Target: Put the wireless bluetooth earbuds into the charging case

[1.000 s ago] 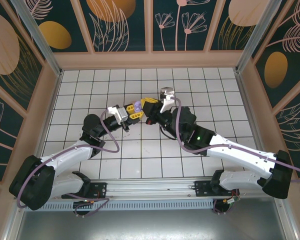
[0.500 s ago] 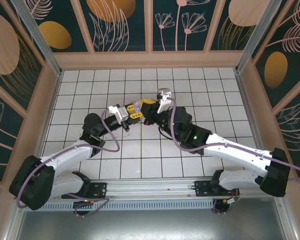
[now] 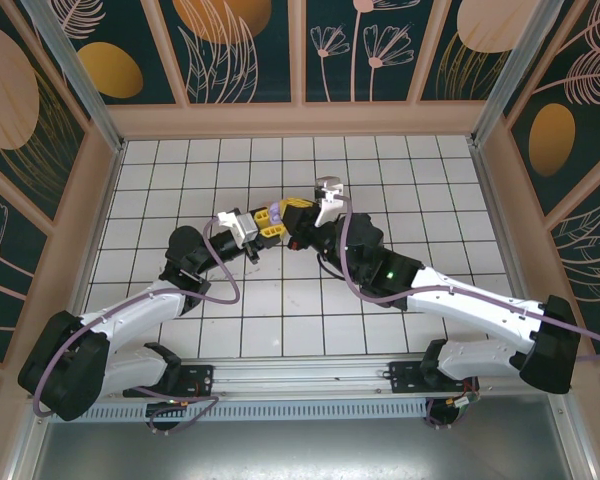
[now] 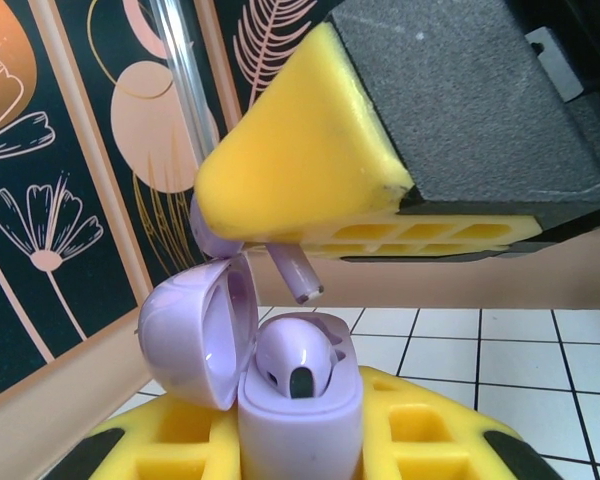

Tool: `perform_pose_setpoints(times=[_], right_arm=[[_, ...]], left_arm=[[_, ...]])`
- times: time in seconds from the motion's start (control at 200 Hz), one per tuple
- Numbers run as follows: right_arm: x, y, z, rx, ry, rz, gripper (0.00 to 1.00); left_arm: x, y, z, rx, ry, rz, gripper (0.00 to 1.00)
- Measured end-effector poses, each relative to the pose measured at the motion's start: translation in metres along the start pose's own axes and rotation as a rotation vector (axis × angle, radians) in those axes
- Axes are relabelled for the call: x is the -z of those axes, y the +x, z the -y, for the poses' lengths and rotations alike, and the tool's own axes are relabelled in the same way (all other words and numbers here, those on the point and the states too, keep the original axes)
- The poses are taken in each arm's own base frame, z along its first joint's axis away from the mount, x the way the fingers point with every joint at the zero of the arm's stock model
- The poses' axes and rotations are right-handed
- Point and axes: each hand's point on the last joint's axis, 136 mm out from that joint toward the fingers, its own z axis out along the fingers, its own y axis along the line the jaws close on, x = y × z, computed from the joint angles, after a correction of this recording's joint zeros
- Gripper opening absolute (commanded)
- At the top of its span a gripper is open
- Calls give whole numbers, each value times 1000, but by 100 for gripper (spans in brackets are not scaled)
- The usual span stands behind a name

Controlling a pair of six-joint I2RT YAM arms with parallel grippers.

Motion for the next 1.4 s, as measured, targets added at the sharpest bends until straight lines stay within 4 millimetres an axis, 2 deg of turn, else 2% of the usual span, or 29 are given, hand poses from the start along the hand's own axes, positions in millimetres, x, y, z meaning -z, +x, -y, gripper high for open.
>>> perform_pose_setpoints(times=[0.175, 0.325, 0.385, 0.48, 0.586, 0.731, 0.846, 0.946, 1.036, 1.141, 1.396], right_arm=[[10, -2, 8, -10, 32, -32, 5], [25, -21, 22, -74, 88, -44, 6], [33, -26, 32, -106, 123, -52, 6], [37, -19, 58, -159, 195, -102, 6], [31, 16, 97, -208, 297, -215, 6], [19, 106, 144, -237, 439, -498, 6], [17, 169, 167, -243, 518, -703, 6], [22, 208, 179, -247, 560, -837, 7], [22, 231, 183, -248, 569, -926, 7], [17, 247, 184, -249, 560, -985, 7], [19, 267, 189, -249, 561, -1052, 11]], left_arm=[[2, -6, -20, -4, -119, 22, 0], [9, -6, -39, 29, -242, 42, 0], [12, -2, -45, 45, -287, 39, 0], [16, 0, -55, 66, -350, 36, 0], [19, 1, -61, 86, -389, 36, 0], [22, 1, -63, 105, -410, 29, 0], [23, -5, -63, 102, -410, 38, 0], [25, -9, -63, 98, -414, 46, 0], [26, -11, -63, 97, -418, 48, 0], [27, -11, -64, 98, -425, 46, 0], [27, -10, -64, 100, -425, 41, 0]])
